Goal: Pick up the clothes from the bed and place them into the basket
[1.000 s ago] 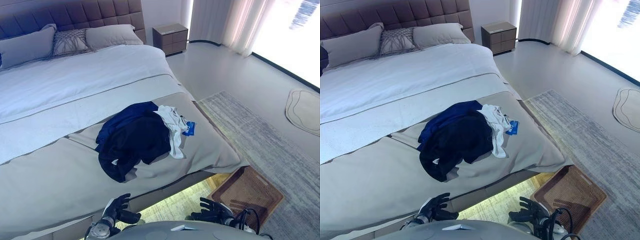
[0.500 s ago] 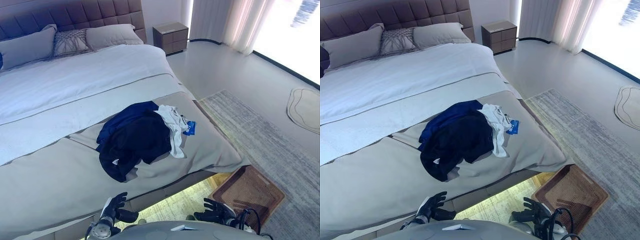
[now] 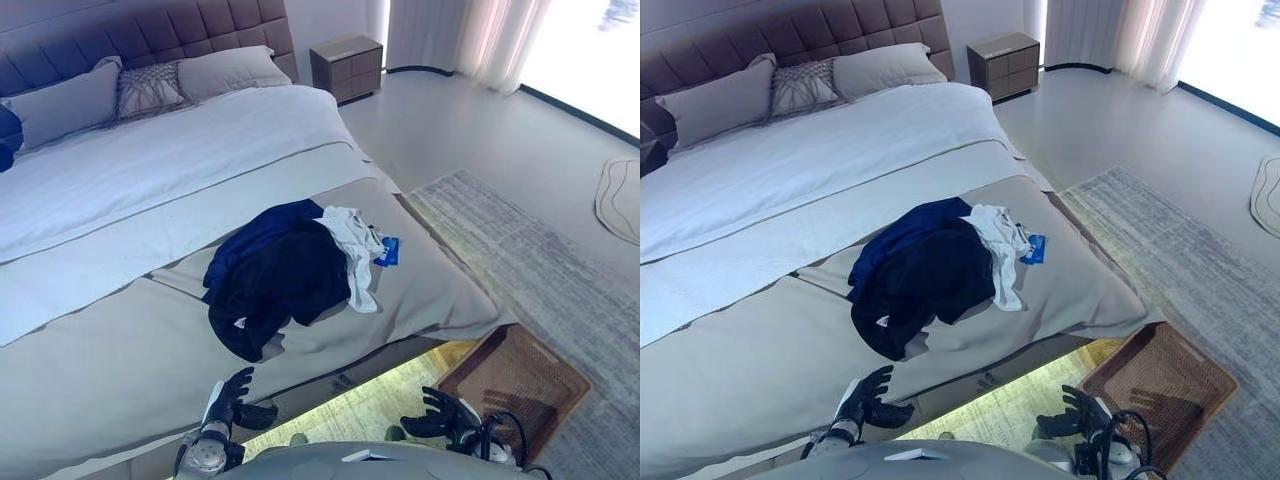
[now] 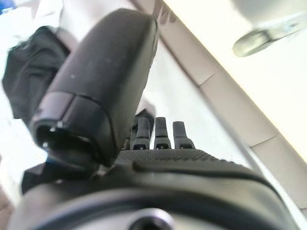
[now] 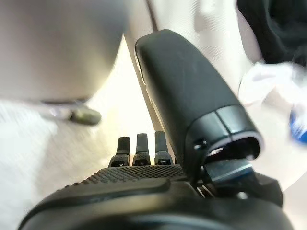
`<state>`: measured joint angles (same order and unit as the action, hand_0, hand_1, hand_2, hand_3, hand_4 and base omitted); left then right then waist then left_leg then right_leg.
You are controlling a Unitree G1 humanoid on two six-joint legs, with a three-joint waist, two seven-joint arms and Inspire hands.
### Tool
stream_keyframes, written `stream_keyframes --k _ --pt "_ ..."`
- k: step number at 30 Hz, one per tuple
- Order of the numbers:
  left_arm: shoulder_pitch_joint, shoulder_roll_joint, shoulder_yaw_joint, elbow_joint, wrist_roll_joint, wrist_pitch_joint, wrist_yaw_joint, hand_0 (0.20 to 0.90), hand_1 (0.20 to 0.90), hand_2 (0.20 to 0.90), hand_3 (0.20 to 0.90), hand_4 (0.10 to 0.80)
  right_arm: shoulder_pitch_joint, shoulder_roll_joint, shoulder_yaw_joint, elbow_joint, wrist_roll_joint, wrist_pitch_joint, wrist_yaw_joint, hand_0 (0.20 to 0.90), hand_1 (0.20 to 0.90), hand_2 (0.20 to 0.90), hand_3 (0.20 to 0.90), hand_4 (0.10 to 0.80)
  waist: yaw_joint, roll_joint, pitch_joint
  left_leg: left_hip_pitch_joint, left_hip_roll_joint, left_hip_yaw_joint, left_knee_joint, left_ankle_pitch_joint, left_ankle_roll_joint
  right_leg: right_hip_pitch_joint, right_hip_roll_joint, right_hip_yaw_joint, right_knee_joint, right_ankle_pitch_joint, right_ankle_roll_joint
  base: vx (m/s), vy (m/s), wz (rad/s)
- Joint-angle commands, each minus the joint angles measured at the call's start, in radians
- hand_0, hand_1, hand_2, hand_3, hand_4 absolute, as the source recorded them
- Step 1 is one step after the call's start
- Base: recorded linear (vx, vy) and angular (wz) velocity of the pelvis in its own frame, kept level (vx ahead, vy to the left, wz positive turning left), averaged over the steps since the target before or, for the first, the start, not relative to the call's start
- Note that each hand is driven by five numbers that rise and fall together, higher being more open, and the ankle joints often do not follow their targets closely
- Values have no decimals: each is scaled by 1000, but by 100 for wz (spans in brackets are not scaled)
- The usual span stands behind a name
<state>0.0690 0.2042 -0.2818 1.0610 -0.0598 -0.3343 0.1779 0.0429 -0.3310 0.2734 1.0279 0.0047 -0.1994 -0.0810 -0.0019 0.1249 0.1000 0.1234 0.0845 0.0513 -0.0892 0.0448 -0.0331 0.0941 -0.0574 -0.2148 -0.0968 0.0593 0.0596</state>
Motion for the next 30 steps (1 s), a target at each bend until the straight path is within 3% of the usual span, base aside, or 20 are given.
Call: stream_keyframes --k 1,5,8,12,15,17,19,21,24,30 --pt "-86 60 63 -74 -41 -40 16 900 900 900 900 800 -160 -21 72 -232 -213 -63 -143 900 900 900 900 800 27 -105 36 -35 -90 1 125 -114 9 24 -37 16 82 -98 -8 -1 84 24" --pt "-139 84 43 -101 -44 -23 -11 900 900 900 900 800 -264 -105 142 -389 -353 -3 -285 900 900 900 900 800 55 -115 49 -77 -71 28 101 -82 -4 7 -62 -41 102 -99 4 -19 165 41" --pt "-165 88 42 -107 -39 1 11 900 900 900 900 800 -434 -142 191 -407 -410 39 -315 900 900 900 900 800 86 -125 56 -79 -80 32 99 -90 22 -31 -109 -63 174 -103 28 82 295 55" --pt "-150 113 45 -139 -22 31 11 900 900 900 900 800 -507 -176 200 -464 -470 97 -323 900 900 900 900 800 107 -123 66 -88 -86 38 120 -100 53 -79 -112 -55 334 -132 30 111 174 6" --pt "-158 160 28 -184 -44 60 10 900 900 900 900 800 -604 -195 226 -467 -451 165 -333 900 900 900 900 800 117 -127 85 -87 -87 13 131 -107 50 -141 -101 -19 349 -99 36 167 33 12" --pt "-205 184 2 -224 -79 69 -4 900 900 900 900 800 -691 -199 251 -465 -457 219 -344 900 900 900 900 800 111 -125 111 -111 -88 -13 154 -126 52 -201 -91 19 329 -95 33 35 -72 26" --pt "-245 196 -2 -270 -119 84 15 900 900 900 900 800 -756 -213 249 -457 -464 246 -332 900 900 900 900 800 119 -125 138 -171 -87 -16 200 -123 45 -199 -83 20 313 -116 18 -80 -81 68" --pt "-285 199 0 -345 -186 82 63 900 900 900 900 800 -845 -250 259 -437 -477 272 -319 900 900 900 900 800 145 -123 176 -257 -89 -14 247 -111 36 -223 -97 -25 312 -121 9 -192 -44 81" --pt "-298 206 -15 -402 -210 47 85 900 900 900 900 800 -930 -293 272 -386 -471 286 -316 900 900 900 900 800 174 -114 214 -340 -96 -45 294 -101 26 -267 -102 -49 340 -132 -3 -175 -49 44" --pt "-235 220 -22 -555 -271 -26 89 900 900 900 900 800 -1066 -340 320 -275 -447 328 -283 900 900 900 900 800 244 -67 288 -441 -114 -90 352 -86 15 -362 -135 -117 463 -179 -40 -38 20 31"
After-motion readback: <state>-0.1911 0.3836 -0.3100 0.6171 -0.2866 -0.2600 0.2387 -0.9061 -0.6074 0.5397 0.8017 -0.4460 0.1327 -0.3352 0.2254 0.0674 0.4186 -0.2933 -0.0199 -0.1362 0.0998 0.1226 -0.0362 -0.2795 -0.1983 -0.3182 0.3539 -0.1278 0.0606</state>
